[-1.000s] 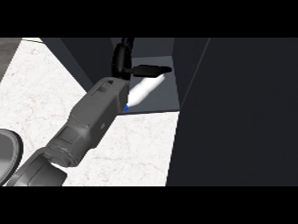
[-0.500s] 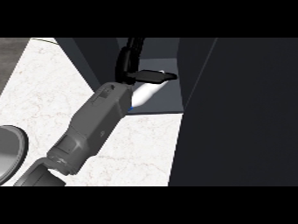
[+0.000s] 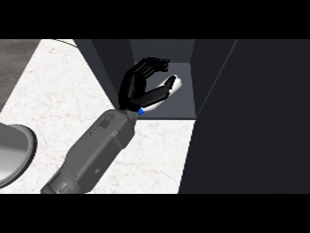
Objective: Pick up the bottled water, place it into the cabinet and close the cabinet
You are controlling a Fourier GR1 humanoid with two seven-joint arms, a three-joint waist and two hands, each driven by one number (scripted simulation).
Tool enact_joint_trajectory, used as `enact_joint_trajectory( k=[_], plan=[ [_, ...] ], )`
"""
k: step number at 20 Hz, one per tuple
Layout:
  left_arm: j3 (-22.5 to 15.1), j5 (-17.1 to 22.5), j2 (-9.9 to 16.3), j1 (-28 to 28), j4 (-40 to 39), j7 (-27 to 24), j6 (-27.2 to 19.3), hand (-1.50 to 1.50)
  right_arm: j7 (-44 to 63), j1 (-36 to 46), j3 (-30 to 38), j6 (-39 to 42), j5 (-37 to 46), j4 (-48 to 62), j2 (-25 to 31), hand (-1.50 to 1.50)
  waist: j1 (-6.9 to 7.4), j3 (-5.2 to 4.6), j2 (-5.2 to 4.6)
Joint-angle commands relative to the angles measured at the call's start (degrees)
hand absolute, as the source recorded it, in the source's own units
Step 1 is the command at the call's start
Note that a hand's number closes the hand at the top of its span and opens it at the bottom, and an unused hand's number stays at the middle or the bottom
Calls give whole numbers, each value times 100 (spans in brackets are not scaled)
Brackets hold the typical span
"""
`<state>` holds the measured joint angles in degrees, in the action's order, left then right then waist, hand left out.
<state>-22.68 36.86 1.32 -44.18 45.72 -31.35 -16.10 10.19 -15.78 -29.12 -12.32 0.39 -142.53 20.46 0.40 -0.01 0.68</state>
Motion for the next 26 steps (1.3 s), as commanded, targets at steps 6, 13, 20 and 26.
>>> enact_joint_trajectory(
  k=[6,13,20,26],
  plan=[
    [-556,-216,569,1585,2276,781,-399,150,902,307,-554,476,609,-544,724,150,75,-5,7],
    [-786,-436,1357,3500,4035,452,-337,150,1608,879,-1385,393,282,-301,171,150,87,-5,-25],
    [-385,-307,2111,4370,5232,735,-106,150,2514,1852,-2172,113,780,-12,-769,150,38,-8,-36],
    [186,-30,2320,4933,5179,292,373,150,2658,2476,-2921,75,1133,999,-1790,150,11,-9,-48]
  ],
)
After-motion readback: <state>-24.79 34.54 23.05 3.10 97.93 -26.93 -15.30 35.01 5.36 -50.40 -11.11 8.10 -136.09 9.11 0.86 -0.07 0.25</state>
